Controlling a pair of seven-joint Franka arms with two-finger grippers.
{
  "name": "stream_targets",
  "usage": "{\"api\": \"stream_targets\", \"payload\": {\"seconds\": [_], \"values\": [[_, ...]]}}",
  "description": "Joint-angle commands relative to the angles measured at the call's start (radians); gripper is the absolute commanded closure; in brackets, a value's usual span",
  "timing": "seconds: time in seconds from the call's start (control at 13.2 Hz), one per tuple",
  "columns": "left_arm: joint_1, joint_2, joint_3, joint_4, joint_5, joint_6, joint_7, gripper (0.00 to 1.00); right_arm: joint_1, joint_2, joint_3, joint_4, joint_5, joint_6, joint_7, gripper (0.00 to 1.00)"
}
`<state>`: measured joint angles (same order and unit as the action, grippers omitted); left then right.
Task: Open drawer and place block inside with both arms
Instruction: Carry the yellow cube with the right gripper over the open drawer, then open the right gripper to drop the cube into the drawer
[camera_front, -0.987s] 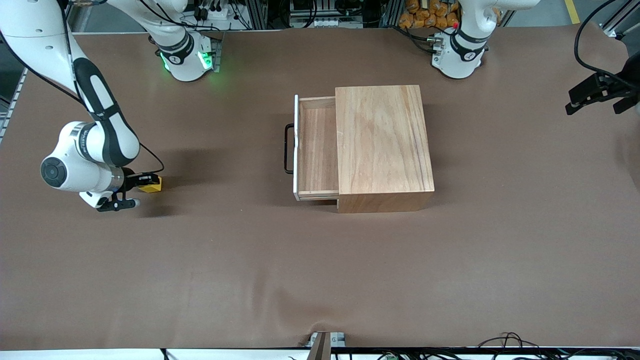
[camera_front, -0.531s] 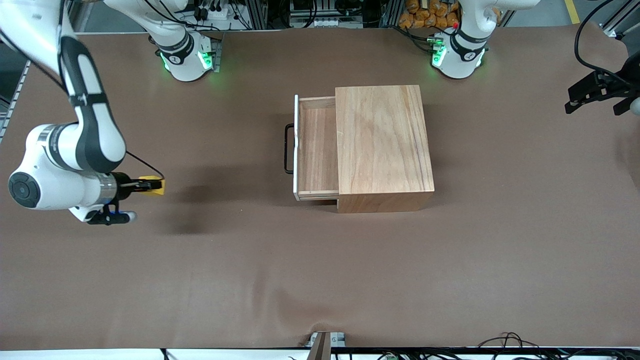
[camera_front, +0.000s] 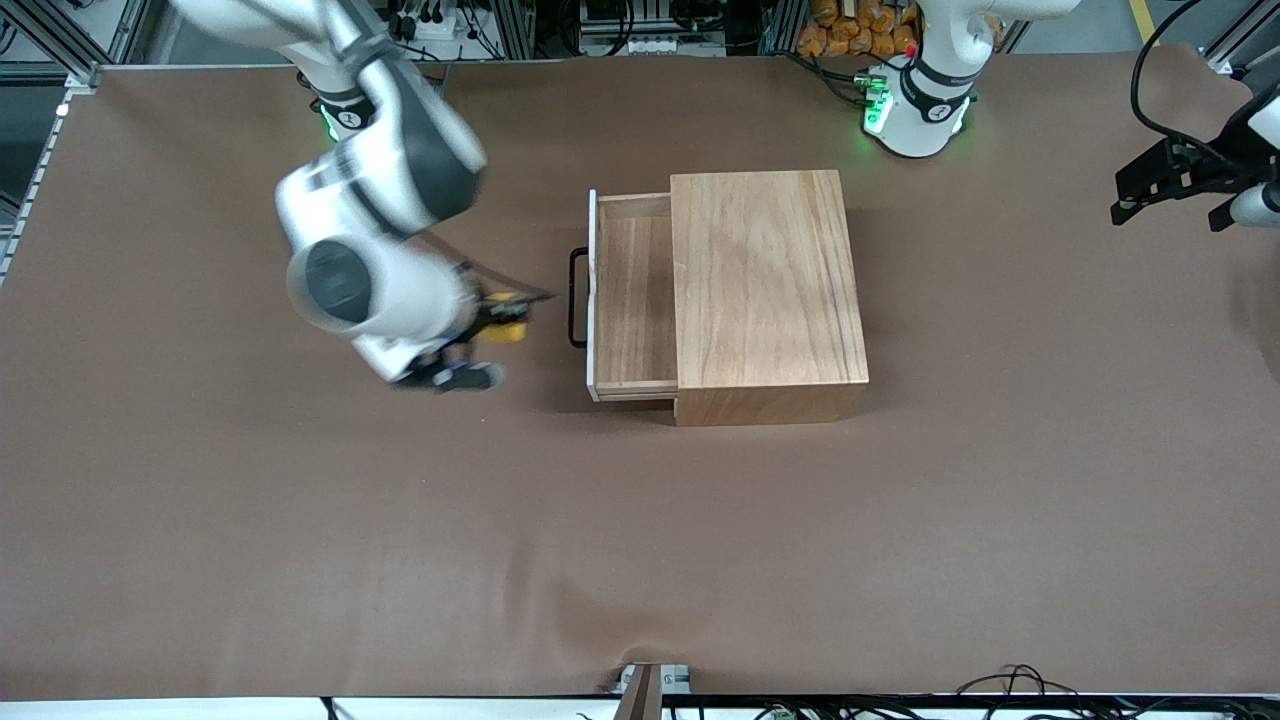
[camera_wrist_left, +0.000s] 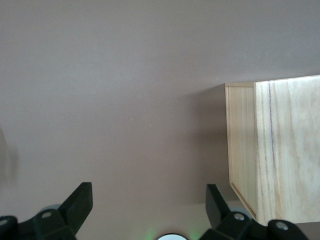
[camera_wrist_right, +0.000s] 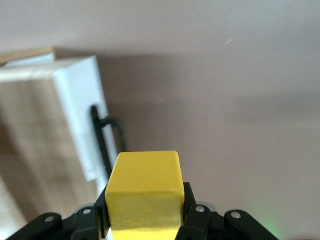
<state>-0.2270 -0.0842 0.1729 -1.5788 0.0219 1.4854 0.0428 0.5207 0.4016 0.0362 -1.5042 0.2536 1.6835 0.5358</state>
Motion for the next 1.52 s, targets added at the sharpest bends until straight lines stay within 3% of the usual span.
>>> {"api": "stream_targets", "payload": {"seconds": [0.0,0.3,0.61,0.68,0.76,1.06,1.44], "values": [[-0.003,-0.008,-0.004,0.002,0.001,0.000,0.012,0.00,0.092,0.016,-0.016,0.019,0.013,0.022,0.049,1.00],[0.000,-0.009,-0.003,0.009,0.015,0.023,0.017,0.00,0.214,0.062,-0.019,0.013,-0.003,0.157,0.177,1.00],[0.008,-0.014,-0.001,0.011,0.012,0.026,0.031,0.00,0.231,0.115,-0.019,0.012,-0.040,0.203,0.184,1.00],[0.024,-0.009,-0.007,0.011,0.012,0.026,0.031,0.00,0.231,0.127,-0.019,0.013,-0.040,0.220,0.199,0.70],[0.067,-0.008,-0.047,0.010,0.012,0.026,0.032,0.00,0.229,0.135,-0.019,0.013,-0.042,0.228,0.240,0.01],[0.136,0.007,-0.113,0.011,0.010,0.026,0.043,0.00,0.213,0.114,-0.021,0.073,-0.030,0.191,0.247,0.00],[0.242,0.000,-0.222,0.010,0.006,0.024,0.042,0.00,0.084,0.102,-0.028,0.297,-0.034,-0.004,0.243,0.00]]}}
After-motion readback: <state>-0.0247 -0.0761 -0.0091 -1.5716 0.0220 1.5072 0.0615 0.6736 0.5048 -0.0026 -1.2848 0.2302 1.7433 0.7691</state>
